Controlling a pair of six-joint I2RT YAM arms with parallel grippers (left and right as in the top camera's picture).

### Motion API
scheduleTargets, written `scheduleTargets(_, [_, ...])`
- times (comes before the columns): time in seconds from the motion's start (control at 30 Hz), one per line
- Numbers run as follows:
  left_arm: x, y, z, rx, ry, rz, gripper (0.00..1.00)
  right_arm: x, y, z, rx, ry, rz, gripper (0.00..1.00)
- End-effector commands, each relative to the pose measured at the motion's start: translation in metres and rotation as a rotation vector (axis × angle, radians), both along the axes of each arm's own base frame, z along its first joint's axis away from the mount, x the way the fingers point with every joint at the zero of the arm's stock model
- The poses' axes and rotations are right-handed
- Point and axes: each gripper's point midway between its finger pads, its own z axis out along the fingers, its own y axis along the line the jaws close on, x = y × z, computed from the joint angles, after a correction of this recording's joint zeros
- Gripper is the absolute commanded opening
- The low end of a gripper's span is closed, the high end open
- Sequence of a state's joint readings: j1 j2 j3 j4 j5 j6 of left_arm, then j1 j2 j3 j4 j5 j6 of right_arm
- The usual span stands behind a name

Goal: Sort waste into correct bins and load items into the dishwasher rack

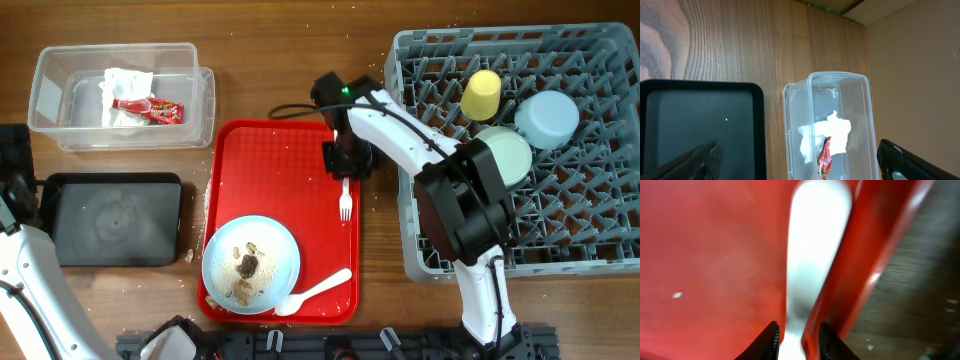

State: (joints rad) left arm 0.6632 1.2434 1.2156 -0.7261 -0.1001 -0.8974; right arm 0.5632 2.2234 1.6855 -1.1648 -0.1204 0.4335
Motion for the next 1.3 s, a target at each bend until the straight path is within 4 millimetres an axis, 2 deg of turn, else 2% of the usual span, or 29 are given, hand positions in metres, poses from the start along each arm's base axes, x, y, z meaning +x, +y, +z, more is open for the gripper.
scheduleTargets(0.0, [-0.001, 0.001, 0.002, 0.001, -0.009, 0.01, 1.0, -0.015, 0.003, -0.009, 0.014, 0.05, -0.019, 0.27])
scheduleTargets(0.13, [-0.001, 0.001, 0.002, 0.001, -0.009, 0.01, 1.0, -0.033, 0.008, -0.019, -0.01, 0.075, -0.006, 0.27])
scheduleTargets(0.23, [-0.001, 0.001, 0.002, 0.001, -0.009, 0.01, 1.0, -0.042, 0.012, -0.027, -0.028, 0.074, -0.011, 0.11])
scheduleTargets(0.3, [-0.001, 0.001, 0.002, 0.001, -0.009, 0.01, 1.0, -0.036, 0.015, -0.024, -0.019, 0.055, -0.022, 0.04])
scheduleTargets(0.37, [-0.001, 0.001, 0.002, 0.001, -0.009, 0.01, 1.0, -0.022, 0.014, -0.015, 0.0, 0.03, -0.041, 0.04])
scheduleTargets(0.43, [-0.001, 0.001, 0.002, 0.001, -0.009, 0.01, 1.0, 0.003, 0.005, 0.011, 0.01, -0.033, -0.053, 0.04])
scheduleTargets(0.53, [-0.001, 0.001, 0.002, 0.001, -0.009, 0.01, 1.0, 0.058, -0.038, 0.095, 0.052, -0.228, -0.089, 0.04])
scheduleTargets(0.57, [-0.001, 0.001, 0.002, 0.001, -0.009, 0.01, 1.0, 0.079, -0.07, 0.14, 0.095, -0.348, -0.127, 0.04])
scheduleTargets(0.6, [-0.001, 0.001, 0.002, 0.001, -0.009, 0.01, 1.0, 0.085, -0.091, 0.163, 0.121, -0.408, -0.116, 0.04])
scheduleTargets(0.63, [-0.001, 0.001, 0.002, 0.001, -0.009, 0.01, 1.0, 0.086, -0.104, 0.184, 0.178, -0.445, -0.099, 0.04])
scheduleTargets(0.67, [-0.001, 0.001, 0.002, 0.001, -0.009, 0.01, 1.0, 0.082, -0.096, 0.191, 0.259, -0.439, -0.068, 0.05])
scheduleTargets(0.73, [-0.001, 0.001, 0.002, 0.001, -0.009, 0.01, 1.0, 0.069, -0.074, 0.181, 0.287, -0.388, -0.031, 0.19])
scheduleTargets(0.77, [-0.001, 0.001, 0.002, 0.001, -0.009, 0.01, 1.0, 0.058, -0.058, 0.169, 0.283, -0.358, -0.009, 0.32])
scheduleTargets(0.83, [-0.001, 0.001, 0.002, 0.001, -0.009, 0.01, 1.0, 0.035, -0.038, 0.127, 0.188, -0.302, -0.067, 0.39])
scheduleTargets(0.9, [-0.001, 0.001, 0.002, 0.001, -0.009, 0.01, 1.0, 0.014, -0.029, 0.092, 0.129, -0.261, -0.083, 0.39])
scheduleTargets(0.97, [-0.001, 0.001, 0.002, 0.001, -0.009, 0.01, 1.0, -0.014, -0.007, 0.054, 0.175, -0.207, -0.024, 0.38])
scheduleTargets(1.0, [-0.001, 0.001, 0.002, 0.001, -0.009, 0.01, 1.0, -0.022, -0.002, 0.043, 0.175, -0.206, -0.001, 0.38])
scheduleTargets(1.03, [-0.001, 0.001, 0.002, 0.001, -0.009, 0.01, 1.0, -0.024, 0.005, 0.042, 0.178, -0.218, 0.022, 0.38])
scheduleTargets(1.07, [-0.001, 0.001, 0.002, 0.001, -0.009, 0.01, 1.0, -0.022, 0.011, 0.044, 0.189, -0.235, 0.033, 0.47])
scheduleTargets(1.1, [-0.001, 0.001, 0.002, 0.001, -0.009, 0.01, 1.0, -0.018, 0.008, 0.041, 0.164, -0.252, 0.032, 0.52])
scheduleTargets(1.17, [-0.001, 0.001, 0.002, 0.001, -0.009, 0.01, 1.0, -0.014, 0.0, 0.022, 0.097, -0.249, 0.042, 0.5])
scheduleTargets(1.2, [-0.001, 0.001, 0.002, 0.001, -0.009, 0.01, 1.0, -0.014, 0.0, 0.007, 0.081, -0.226, 0.045, 0.49])
scheduleTargets(1.27, [-0.001, 0.001, 0.002, 0.001, -0.009, 0.01, 1.0, -0.011, 0.002, -0.01, 0.077, -0.212, 0.06, 0.47])
